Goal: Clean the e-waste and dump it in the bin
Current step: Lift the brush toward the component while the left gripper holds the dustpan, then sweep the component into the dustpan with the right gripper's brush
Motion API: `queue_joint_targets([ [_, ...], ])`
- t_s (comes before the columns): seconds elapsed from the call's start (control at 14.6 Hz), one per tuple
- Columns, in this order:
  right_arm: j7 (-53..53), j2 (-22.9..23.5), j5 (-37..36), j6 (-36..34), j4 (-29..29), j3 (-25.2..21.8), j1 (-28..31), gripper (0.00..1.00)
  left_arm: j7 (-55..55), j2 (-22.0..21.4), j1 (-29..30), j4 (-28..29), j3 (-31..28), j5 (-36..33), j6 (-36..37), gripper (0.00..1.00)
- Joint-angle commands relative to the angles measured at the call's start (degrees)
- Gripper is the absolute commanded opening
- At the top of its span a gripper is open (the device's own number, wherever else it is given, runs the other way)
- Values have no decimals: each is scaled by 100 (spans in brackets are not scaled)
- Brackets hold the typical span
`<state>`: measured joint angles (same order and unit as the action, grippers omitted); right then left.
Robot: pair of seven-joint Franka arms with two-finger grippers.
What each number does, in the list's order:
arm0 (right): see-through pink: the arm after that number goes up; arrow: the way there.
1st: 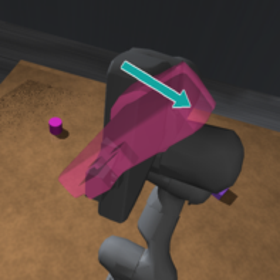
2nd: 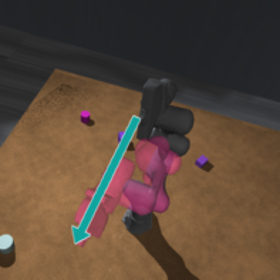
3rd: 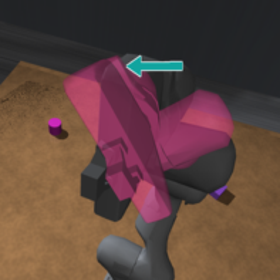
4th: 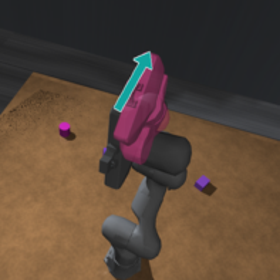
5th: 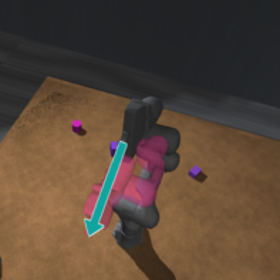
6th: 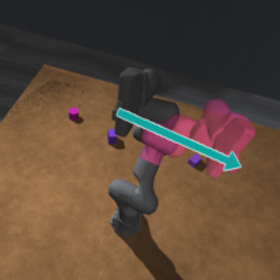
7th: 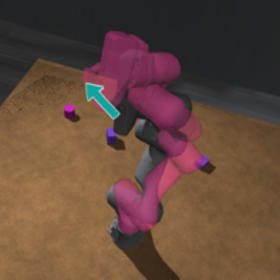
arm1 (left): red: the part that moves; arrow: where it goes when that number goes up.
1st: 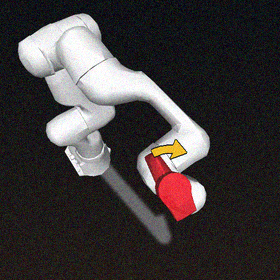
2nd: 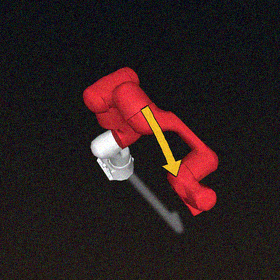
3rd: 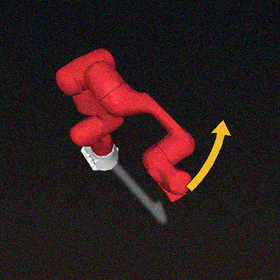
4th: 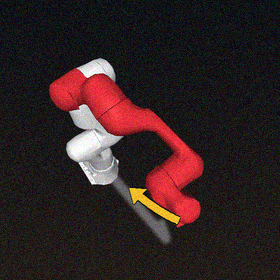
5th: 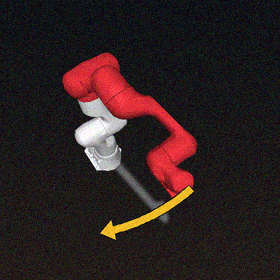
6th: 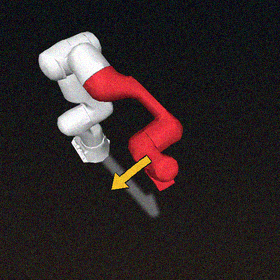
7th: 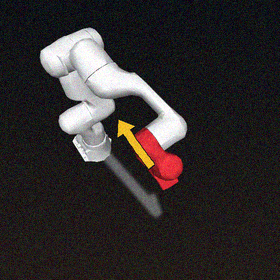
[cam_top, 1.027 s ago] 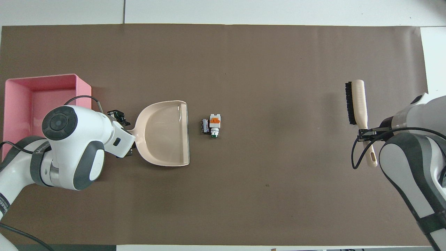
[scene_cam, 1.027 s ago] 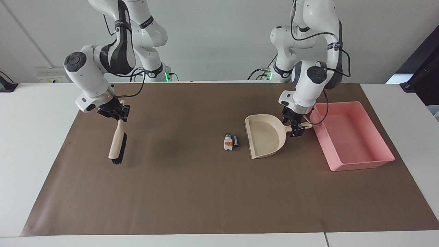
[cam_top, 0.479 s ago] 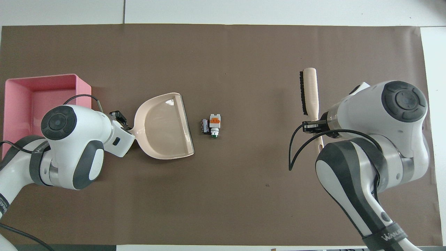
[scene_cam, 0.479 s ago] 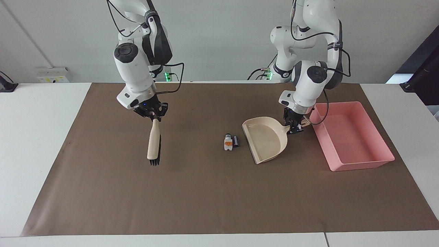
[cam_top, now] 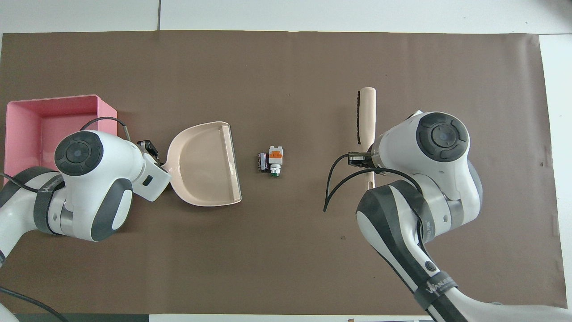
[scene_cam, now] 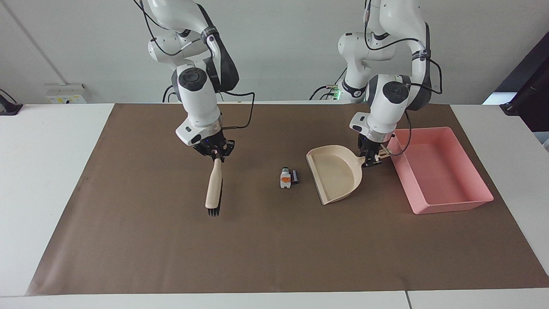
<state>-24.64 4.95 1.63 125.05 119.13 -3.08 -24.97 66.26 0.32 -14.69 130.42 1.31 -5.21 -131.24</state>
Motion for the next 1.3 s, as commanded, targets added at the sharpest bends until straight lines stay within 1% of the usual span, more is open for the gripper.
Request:
queue_joint_targets([
  [0.0,-303,575,13,-33,-530,-26,-410,0,19,20,-69,-113,-26,-252,99,0],
  [0.21,-628,1182,-22,-34,-1022,-26,-815,0,18,222,-254,-271,-26,-471,81,0],
  [0.27,-647,1236,-22,-42,-1093,-26,-894,0,27,240,-271,-280,-26,-498,72,0],
  [0.41,-629,1254,-14,-147,-1103,-17,-1192,0,19,319,-332,-280,-8,-507,63,0],
  [0.55,-629,1289,-5,-471,-1094,-8,-1474,0,19,328,-429,-280,-17,-498,37,0],
  [0.75,-621,1254,65,-552,-1015,141,-1554,0,10,311,-447,-228,-17,-507,54,0],
  [0.96,-402,1245,109,-561,-1006,413,-1546,0,1,276,-605,-192,-17,-507,72,0],
  [1.03,-262,1245,292,-517,-1006,492,-1537,0,1,275,-614,-183,-17,-507,72,0],
  [1.23,406,1280,1302,0,-971,554,-1581,0,-8,249,-614,-166,-17,-507,133,0],
])
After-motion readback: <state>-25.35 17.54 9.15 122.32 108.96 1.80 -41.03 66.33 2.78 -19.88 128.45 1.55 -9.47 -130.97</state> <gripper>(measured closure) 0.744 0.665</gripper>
